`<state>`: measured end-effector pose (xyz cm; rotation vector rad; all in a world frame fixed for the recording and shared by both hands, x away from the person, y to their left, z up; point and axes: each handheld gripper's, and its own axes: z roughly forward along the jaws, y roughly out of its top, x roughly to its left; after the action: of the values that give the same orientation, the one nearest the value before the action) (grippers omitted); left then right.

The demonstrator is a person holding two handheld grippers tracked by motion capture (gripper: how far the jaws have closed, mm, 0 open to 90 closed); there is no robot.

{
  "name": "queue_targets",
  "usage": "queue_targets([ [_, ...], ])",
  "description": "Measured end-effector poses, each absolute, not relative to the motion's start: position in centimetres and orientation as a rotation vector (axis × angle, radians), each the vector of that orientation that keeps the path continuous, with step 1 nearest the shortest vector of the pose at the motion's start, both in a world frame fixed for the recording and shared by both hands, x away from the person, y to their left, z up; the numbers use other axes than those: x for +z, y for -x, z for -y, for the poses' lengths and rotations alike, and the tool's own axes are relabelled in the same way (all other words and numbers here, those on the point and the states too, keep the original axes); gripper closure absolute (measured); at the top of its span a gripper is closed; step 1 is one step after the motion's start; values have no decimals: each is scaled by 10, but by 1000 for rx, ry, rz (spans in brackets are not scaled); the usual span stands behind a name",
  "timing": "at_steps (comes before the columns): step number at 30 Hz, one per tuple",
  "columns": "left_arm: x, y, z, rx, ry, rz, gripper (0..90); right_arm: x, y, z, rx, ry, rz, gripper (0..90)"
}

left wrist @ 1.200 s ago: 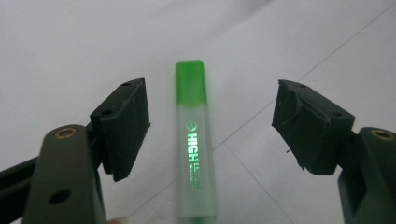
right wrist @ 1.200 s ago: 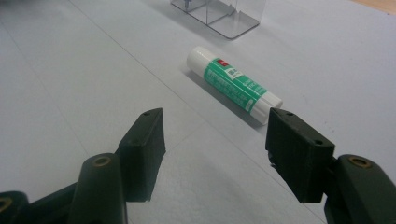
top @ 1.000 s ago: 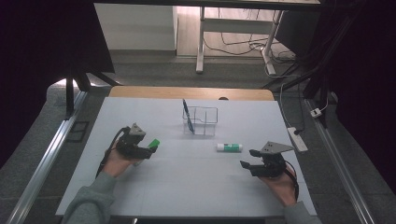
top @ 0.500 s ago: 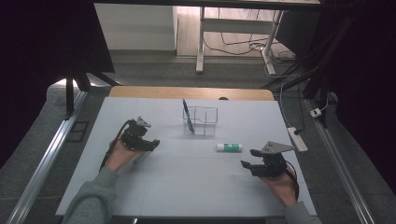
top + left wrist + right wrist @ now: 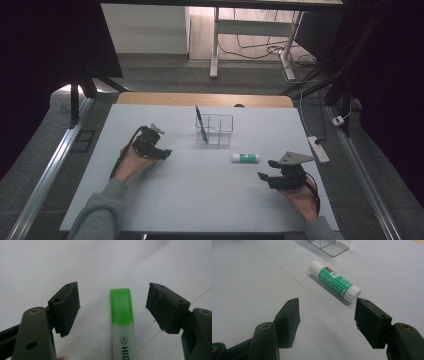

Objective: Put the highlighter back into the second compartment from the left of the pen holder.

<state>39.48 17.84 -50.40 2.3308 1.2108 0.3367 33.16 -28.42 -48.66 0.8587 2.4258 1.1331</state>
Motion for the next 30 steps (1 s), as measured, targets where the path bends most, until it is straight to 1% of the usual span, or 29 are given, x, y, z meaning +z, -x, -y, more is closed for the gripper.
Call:
queue_targets([
  [4, -508, -398, -175, 318, -2354, -1212, 275, -487, -332, 285, 1131, -864, -2427, 365],
  [11, -514, -401, -174, 287, -2386, -1212, 328, -488, -333, 285, 1123, -869, -2429, 364],
  [19, -517, -402, -171, 263, -2415, -1202, 428, -488, -333, 285, 1116, -877, -2424, 363],
  [25, -519, -401, -168, 259, -2431, -1196, 485, -487, -333, 285, 1140, -882, -2428, 363],
  [30, -518, -400, -167, 225, -2425, -1202, 584, -483, -332, 285, 1157, -874, -2419, 362],
])
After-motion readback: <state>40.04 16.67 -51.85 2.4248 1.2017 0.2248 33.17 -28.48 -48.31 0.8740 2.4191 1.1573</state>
